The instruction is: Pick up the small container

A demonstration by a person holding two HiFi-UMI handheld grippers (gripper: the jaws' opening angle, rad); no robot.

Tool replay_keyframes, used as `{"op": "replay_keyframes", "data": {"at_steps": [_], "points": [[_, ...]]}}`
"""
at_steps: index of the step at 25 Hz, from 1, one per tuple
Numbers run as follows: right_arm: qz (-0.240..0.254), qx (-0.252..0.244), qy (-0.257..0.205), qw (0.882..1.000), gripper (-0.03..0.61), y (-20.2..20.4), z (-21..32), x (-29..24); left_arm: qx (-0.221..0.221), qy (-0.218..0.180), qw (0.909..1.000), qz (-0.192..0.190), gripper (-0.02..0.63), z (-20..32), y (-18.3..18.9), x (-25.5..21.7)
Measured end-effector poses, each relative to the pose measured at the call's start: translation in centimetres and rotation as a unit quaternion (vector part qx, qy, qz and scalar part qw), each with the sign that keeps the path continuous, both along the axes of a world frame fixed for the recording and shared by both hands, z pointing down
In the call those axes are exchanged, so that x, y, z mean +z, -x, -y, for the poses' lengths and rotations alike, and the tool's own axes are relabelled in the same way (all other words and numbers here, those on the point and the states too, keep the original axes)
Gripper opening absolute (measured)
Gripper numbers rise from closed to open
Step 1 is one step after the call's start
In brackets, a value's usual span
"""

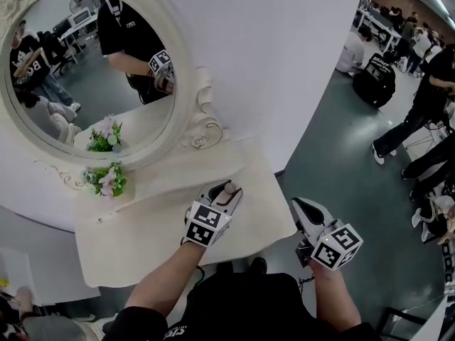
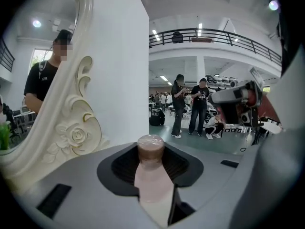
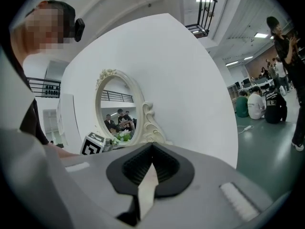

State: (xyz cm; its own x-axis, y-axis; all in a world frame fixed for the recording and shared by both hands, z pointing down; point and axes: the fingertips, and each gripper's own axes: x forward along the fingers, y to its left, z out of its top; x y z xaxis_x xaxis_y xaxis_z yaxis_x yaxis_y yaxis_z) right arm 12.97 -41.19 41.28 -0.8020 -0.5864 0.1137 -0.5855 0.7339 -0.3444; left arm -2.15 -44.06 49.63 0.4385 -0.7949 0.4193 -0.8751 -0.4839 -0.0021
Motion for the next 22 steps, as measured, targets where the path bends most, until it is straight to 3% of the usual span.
{"op": "replay_keyframes", "data": {"at_steps": [11, 22], "points": [[0.017, -0.055, -0.03, 0.998, 0.011, 0.9, 1.9, -3.3, -0.049, -0.028, 0.9984, -0.003, 0.144, -0.5, 2.5, -7.8], [0.032, -0.04, -0.07, 0.996, 0.009, -0.2, 1.7, -5.2, -0.061, -0.051, 0.9968, -0.006, 0.144, -3.0, 3.4, -12.6]]}}
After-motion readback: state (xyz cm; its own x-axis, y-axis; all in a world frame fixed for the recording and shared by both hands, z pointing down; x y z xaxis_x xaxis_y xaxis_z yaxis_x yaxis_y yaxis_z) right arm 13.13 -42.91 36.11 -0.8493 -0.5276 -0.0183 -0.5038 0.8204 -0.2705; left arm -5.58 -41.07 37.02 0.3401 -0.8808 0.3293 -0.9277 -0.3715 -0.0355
